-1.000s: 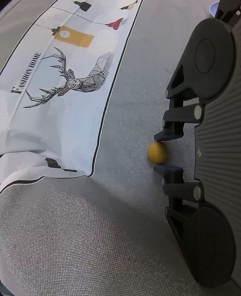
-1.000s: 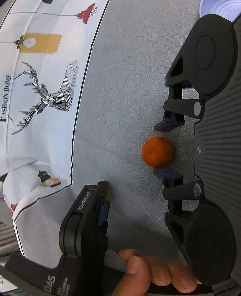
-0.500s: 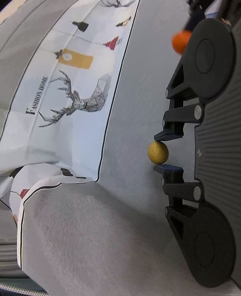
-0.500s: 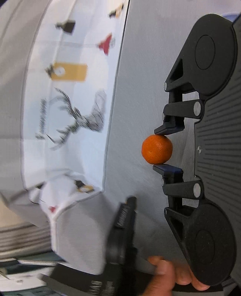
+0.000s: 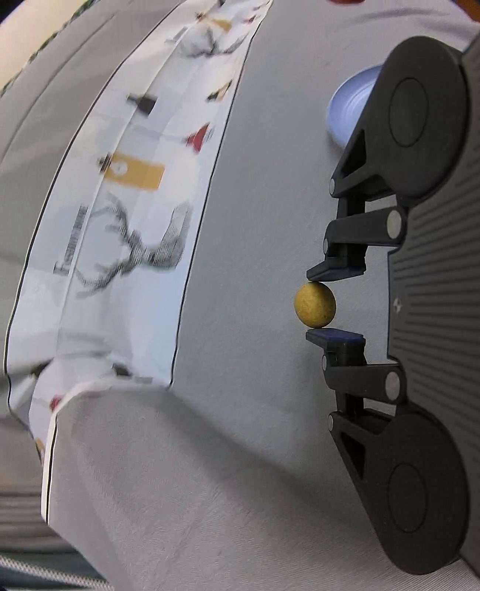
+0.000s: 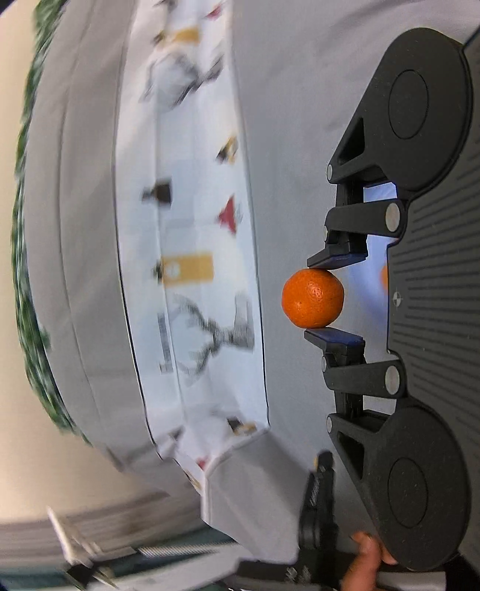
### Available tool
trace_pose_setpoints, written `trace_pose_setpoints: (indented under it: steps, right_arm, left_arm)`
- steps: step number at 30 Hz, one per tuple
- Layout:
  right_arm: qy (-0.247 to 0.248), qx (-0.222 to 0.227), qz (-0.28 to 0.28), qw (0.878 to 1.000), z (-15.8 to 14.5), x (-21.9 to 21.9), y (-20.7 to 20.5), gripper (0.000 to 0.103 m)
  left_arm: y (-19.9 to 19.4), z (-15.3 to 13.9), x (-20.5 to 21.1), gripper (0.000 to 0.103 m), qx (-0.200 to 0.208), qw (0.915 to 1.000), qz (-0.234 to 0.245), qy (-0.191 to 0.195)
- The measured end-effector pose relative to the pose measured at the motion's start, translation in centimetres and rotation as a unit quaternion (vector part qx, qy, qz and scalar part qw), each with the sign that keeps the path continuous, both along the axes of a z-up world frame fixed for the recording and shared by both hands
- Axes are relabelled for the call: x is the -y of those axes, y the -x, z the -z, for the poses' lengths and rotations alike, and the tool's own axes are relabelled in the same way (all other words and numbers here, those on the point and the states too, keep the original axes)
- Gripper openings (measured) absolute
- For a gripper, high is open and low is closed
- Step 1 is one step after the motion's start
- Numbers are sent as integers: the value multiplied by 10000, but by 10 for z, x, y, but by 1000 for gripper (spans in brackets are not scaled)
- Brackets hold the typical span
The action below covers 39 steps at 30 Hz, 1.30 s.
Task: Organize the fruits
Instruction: 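Carry the yellow fruit and tangerine over the blue plate with both tools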
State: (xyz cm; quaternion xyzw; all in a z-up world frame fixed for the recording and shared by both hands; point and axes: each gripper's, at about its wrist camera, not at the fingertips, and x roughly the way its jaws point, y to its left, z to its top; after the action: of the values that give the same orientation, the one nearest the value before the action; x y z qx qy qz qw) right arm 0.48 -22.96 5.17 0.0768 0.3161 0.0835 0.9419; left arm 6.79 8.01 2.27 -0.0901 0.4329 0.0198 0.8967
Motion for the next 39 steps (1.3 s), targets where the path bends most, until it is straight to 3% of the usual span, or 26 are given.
trace_pose_setpoints:
  steps: [4,8,12,17,28,39]
  right_arm:
    - [40,-76,412,9991,5,36,-3,35]
    - [73,-519,589,9969,23,53,-13,35]
    - [172,-726,488,9960,32,48,-22,35]
    - [395,-898,306,9947,41,30,-30,35]
    - [617,-1018,105,9928,48,17,-31,35]
    - [672,-1077,18,9919,53,13,-30,35]
  left_arm:
    - [12,-2,39,30,156,9983,564,-28]
    - [15,-2,72,30,328,9917,1220,237]
    - [16,7,108,30,228,9750,2152,513]
    - [25,21,154,30,276,9518,3055,69]
    - [24,34,170,30,191,9376,3470,-90]
    - [28,36,170,30,218,9369,3475,-316]
